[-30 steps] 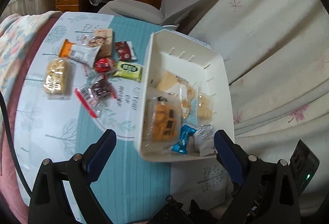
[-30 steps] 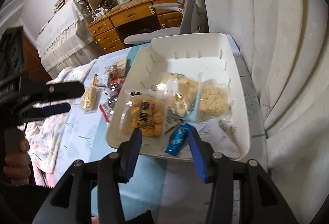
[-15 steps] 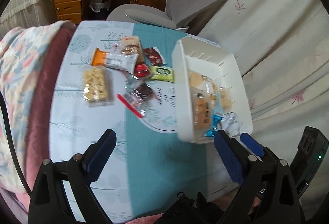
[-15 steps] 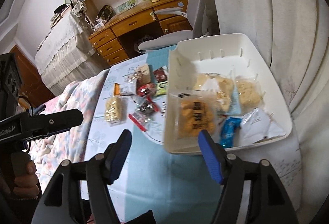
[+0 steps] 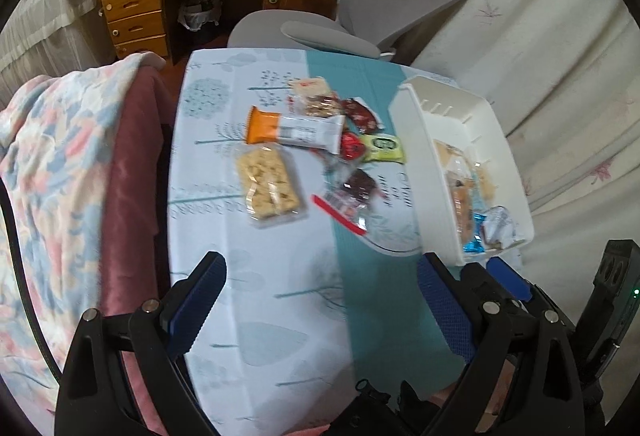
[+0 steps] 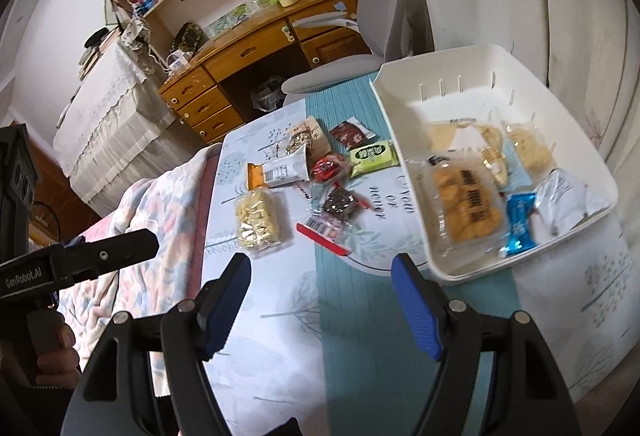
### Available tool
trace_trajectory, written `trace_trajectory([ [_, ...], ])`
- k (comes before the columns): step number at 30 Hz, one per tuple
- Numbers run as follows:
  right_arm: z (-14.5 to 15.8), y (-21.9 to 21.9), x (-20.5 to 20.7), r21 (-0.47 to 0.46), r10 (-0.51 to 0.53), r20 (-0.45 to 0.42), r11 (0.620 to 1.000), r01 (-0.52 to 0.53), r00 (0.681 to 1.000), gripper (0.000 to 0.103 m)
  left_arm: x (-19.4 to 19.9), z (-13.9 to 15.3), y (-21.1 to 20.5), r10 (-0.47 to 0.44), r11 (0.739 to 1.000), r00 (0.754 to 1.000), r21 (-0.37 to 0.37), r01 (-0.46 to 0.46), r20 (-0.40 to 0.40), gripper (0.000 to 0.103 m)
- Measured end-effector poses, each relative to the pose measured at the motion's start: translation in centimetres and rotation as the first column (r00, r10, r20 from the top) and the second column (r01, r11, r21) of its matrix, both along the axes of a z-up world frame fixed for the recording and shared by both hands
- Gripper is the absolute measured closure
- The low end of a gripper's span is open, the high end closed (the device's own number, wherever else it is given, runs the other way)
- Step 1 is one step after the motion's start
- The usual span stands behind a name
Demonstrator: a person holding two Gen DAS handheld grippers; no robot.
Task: Organize snacks
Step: 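Move both open tools back from the tray toward the remaining snacks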
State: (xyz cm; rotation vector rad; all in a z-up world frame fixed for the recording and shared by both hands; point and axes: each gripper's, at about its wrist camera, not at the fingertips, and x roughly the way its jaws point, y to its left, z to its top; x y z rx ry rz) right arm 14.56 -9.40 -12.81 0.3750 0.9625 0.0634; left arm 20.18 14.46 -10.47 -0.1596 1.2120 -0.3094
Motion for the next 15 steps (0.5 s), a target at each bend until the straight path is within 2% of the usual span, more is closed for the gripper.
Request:
trace_trajectory([
  [6, -2.3, 1.6, 2.3, 0.030, -0.054, -0.108, 0.998, 0.058, 0.993, 0.030, 2.9, -1.7, 2.0, 0.022, 0.999, 1.000, 0.042, -0.022, -0.012, 0.008],
  [11, -4.7, 2.1, 4.2, 0.052, -0.096, -0.151, 0.993, 0.105, 0.984, 0.030, 5.8, -4.1, 2.6, 0.046, 0.997, 0.998, 0.056, -0.044, -0.035, 0.008],
  [15, -6.9, 2.9, 6.1, 0.062, -0.124, -0.225, 0.988, 0.141, 0.966, 0.030, 7.6, -6.0, 2.5, 0.054, 0.996, 0.997, 0.079, -0.049, -0.059, 0.008],
])
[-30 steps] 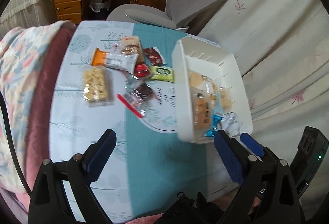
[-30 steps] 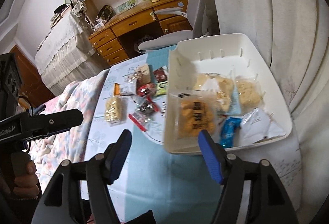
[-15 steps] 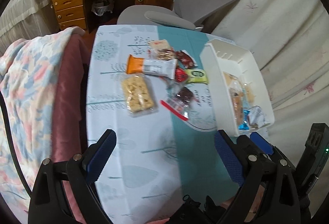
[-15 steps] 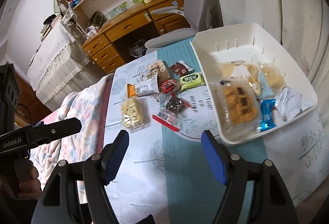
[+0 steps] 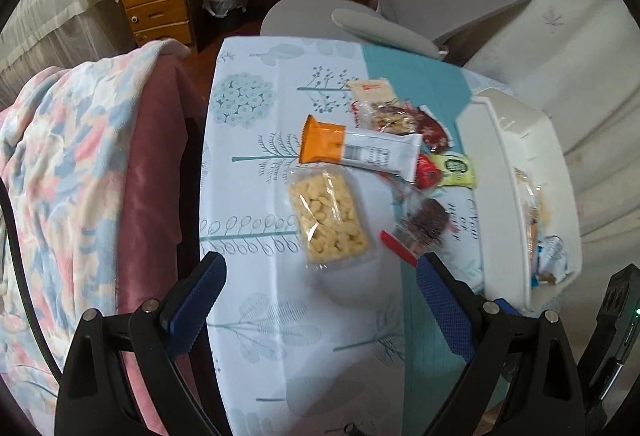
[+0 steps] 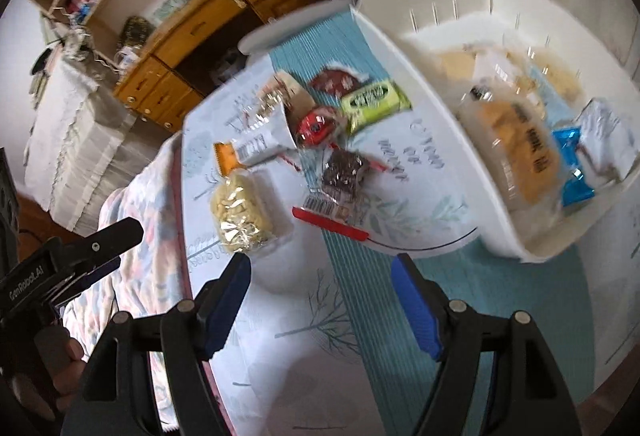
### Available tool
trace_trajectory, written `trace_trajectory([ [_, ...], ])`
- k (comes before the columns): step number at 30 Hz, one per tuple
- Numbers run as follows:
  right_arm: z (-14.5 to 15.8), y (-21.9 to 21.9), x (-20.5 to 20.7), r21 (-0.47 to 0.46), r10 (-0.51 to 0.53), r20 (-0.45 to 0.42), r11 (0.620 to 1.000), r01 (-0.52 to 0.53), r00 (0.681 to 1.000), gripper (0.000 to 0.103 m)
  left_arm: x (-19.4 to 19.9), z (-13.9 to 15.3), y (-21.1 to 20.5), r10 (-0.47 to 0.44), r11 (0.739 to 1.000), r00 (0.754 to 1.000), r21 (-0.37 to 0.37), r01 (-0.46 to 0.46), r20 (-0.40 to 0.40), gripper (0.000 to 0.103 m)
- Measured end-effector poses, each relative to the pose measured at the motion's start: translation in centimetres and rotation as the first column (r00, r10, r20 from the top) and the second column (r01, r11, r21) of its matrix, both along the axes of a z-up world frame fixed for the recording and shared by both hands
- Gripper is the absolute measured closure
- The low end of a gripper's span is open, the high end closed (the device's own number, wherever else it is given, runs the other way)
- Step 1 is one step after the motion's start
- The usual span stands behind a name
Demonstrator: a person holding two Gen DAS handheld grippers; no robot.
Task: Organize snacks
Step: 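Move both open tools back from the tray toward the remaining snacks, then grasp the clear puffed-snack bag with left tool while right tool grasps the red-white packet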
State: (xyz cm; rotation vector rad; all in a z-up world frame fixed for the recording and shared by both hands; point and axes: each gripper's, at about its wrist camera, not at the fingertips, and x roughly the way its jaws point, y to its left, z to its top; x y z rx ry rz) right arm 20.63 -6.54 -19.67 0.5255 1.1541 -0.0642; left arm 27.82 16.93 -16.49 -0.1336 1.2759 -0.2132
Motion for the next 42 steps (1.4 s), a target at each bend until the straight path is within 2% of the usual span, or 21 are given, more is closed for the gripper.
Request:
trace_trajectory([
  [6, -2.4, 0.8, 2.3, -0.033, -0.024, -0.040, 0.999, 0.023, 0.999, 0.030, 2.4, -3.4, -0.7, 0.009, 1.000, 0.997, 0.011, -0.008, -0.080, 0.008],
  [16, -5.1, 1.0, 5.4, -0.133, 0.008, -0.023, 0.991, -0.011, 1.000, 0.030, 5.0, -8.3, -2.0, 0.007, 0.999, 0.988, 0.048, 0.000, -0.152, 0.008],
  [22, -5.7, 0.6, 6.0, -0.178, 0.015, 0.015, 0.984, -0.012, 1.000, 0.030, 6.0, -9.8, -2.5, 0.011, 0.998, 0.987, 0.063, -0.001, -0.159, 0.008],
  [31, -6.9, 0.3, 7.1, -0.196, 0.052, 0.027, 0.979, -0.045, 0.998, 0.030, 6.9, -11.3, -2.6, 0.040, 0.997, 0.983, 0.067, -0.028, -0.179, 0.008],
  [39, -7.2, 1.1, 7.1, -0.265, 0.071, 0.054, 0.963, -0.054, 0.996, 0.030, 7.2, -12.3, -2.9, 0.048, 0.999, 0.978, 0.031, -0.042, -0.201, 0.015],
  [42, -7.2, 1.4, 7.2, -0.313, 0.082, 0.052, 0.948, -0.062, 0.995, 0.038, 7.3, -12.6, -3.2, 0.043, 0.999, 0.977, 0.012, -0.042, -0.208, 0.021],
])
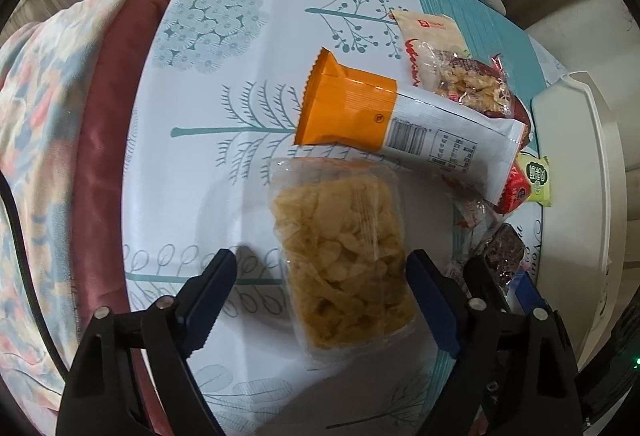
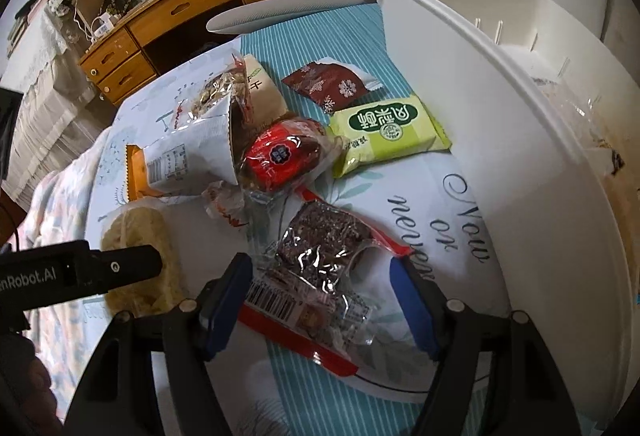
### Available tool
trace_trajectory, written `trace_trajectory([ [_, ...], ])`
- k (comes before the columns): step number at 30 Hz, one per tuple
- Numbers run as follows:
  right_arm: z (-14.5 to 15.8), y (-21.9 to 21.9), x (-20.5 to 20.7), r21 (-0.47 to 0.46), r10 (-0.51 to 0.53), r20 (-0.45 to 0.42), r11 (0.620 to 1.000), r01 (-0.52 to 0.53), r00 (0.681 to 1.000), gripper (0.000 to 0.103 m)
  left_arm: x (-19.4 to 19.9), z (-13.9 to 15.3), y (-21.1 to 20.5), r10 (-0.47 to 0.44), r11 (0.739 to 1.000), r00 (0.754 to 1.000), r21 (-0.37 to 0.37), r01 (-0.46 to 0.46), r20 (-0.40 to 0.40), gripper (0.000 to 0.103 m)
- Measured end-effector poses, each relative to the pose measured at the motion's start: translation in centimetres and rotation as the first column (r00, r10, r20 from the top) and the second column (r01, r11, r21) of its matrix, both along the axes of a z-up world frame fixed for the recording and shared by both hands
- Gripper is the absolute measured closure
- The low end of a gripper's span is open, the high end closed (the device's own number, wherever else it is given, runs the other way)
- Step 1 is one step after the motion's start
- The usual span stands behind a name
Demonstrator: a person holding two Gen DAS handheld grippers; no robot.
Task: Organize snacks
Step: 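Grasp the clear puffed-snack bag with left tool while right tool grasps the red-white packet, then carry the puffed-snack bag with left tool while right tool carries the red-white packet to tray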
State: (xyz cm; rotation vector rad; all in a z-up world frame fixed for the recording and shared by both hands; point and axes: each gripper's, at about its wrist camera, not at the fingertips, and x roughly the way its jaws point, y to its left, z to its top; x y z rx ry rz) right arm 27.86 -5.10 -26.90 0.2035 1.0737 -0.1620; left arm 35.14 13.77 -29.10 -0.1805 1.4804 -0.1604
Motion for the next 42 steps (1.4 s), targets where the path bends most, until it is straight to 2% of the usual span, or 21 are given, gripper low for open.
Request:
trace_trajectory([
  [4, 0.0, 0.3, 0.1, -0.028, 0.030, 0.013, 0.999, -0.029, 0.999, 0.046, -0.1, -0.2, 0.0, 0.006, 0.999, 1.000, -0.034, -0.006, -0.011, 0.031],
  [6, 0.0, 0.6, 0.1, -0.025, 0.046, 0.015, 0.999, -0.046, 0.999, 0.051, -0.2, -0.2, -0.1, 0.007, 0.998, 1.000, -0.056, -0.007, -0.014, 0.041],
  [8, 0.1, 0.4, 0.1, -0.018, 0.037, 0.010, 0.999, -0.037, 0.999, 0.052, -0.3, -0.2, -0.2, 0.011, 0.997, 1.000, -0.079, -0.012, -0.014, 0.046],
  [10, 0.1, 0.1, 0.0, 0.003, 0.028, 0.005, 1.000, -0.028, 1.000, 0.055, -0.4, -0.2, -0.3, 0.011, 0.997, 1.000, -0.077, -0.012, -0.014, 0.046],
  [28, 1.0, 0.9, -2.6, 0.125, 0.029, -0.107, 0.992, -0.016, 0.994, 0.056, -1.7, 0.5, 1.7, -0.018, 0.998, 0.994, -0.056, 0.012, -0.106, 0.048],
  [35, 3.5, 2.3, -4.6, 0.173, 0.069, -0.109, 0.984, -0.049, 0.992, 0.056, -4.1, 2.4, 2.7, -0.034, 0.999, 0.992, -0.040, 0.030, -0.118, 0.048],
  [42, 7.2, 4.2, -7.3, 0.162, 0.173, -0.060, 0.974, -0.161, 0.983, 0.056, -7.1, 5.7, 3.9, -0.041, 0.996, 0.993, -0.082, 0.032, -0.107, 0.048],
])
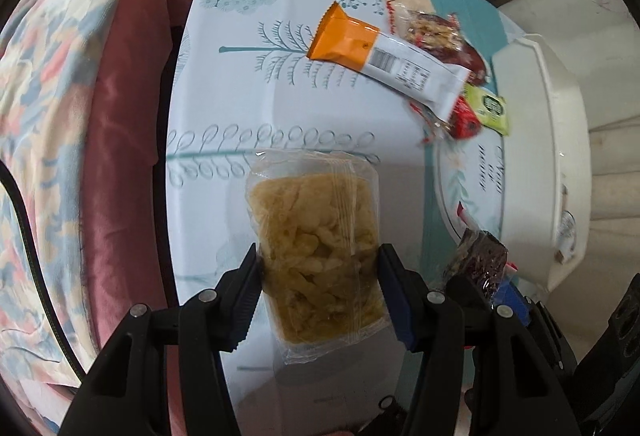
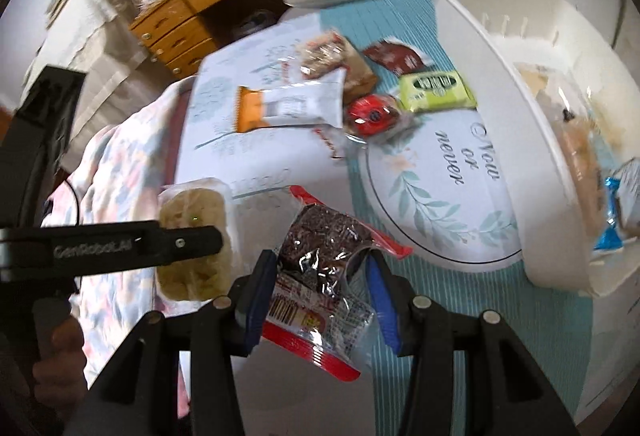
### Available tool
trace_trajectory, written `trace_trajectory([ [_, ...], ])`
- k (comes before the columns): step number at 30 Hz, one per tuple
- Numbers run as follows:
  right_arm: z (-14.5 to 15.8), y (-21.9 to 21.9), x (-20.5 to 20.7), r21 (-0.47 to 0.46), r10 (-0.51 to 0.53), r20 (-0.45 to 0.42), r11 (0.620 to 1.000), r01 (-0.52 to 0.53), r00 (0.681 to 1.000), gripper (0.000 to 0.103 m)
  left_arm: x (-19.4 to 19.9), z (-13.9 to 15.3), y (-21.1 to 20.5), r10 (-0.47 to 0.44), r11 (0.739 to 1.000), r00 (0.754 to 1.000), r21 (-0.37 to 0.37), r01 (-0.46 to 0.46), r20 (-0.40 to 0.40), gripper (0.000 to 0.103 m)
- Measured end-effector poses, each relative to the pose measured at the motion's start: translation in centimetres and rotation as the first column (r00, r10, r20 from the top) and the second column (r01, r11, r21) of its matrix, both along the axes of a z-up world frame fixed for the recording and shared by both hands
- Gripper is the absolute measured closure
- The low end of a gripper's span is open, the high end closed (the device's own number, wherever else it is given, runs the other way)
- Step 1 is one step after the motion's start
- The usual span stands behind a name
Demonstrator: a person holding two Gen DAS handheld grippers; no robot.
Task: Organize snacks
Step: 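Carry the puffed-snack bag with left tool while right tool carries the red-white packet to tray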
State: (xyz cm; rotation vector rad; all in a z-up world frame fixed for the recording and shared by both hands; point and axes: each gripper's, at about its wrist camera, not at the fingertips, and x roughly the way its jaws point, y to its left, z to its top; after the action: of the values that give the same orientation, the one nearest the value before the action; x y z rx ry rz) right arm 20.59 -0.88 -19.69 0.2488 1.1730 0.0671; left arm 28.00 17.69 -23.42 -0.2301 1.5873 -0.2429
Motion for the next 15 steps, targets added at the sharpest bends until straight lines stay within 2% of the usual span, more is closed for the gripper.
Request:
trace_trajectory([
  [7, 3.4, 0.0, -1.7, -0.005, 0.042, 0.074, 0.999, -0.041, 0.996, 0.056, -2.1, 4.4, -0.5, -0.059, 0.998, 0.992, 0.008, 0.058, 0.109, 0.048],
  [15, 6.2, -2.0, -3.6, 0.022, 0.091, 0.187, 0.995, -0.097, 0.978, 0.056, -4.6, 8.3, -1.9, -0.033, 0.995, 0.969, -0.080, 0.054, 0.244, 0.048],
])
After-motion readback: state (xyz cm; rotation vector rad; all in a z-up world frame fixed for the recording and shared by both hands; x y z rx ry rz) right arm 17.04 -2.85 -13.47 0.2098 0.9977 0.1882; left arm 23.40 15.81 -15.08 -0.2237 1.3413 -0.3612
